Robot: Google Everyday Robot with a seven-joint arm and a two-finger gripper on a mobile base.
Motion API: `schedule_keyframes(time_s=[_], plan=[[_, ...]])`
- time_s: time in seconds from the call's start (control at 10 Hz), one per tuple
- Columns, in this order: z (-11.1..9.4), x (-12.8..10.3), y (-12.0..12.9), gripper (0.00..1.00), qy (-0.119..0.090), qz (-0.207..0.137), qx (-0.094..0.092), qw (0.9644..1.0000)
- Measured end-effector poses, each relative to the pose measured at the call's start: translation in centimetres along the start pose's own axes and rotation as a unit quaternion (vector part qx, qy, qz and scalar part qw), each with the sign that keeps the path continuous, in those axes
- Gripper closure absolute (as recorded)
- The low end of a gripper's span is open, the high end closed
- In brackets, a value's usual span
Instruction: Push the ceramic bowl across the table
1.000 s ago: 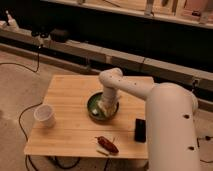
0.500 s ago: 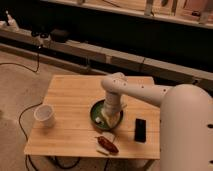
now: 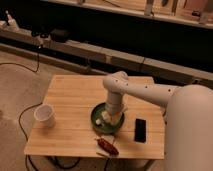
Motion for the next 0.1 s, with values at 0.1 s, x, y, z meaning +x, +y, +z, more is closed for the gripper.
schedule_keyframes(time_s=[0.1], plan=[[-0.02,0.08,0.1,0.97,0.001,0.001,-0.001,1.0]])
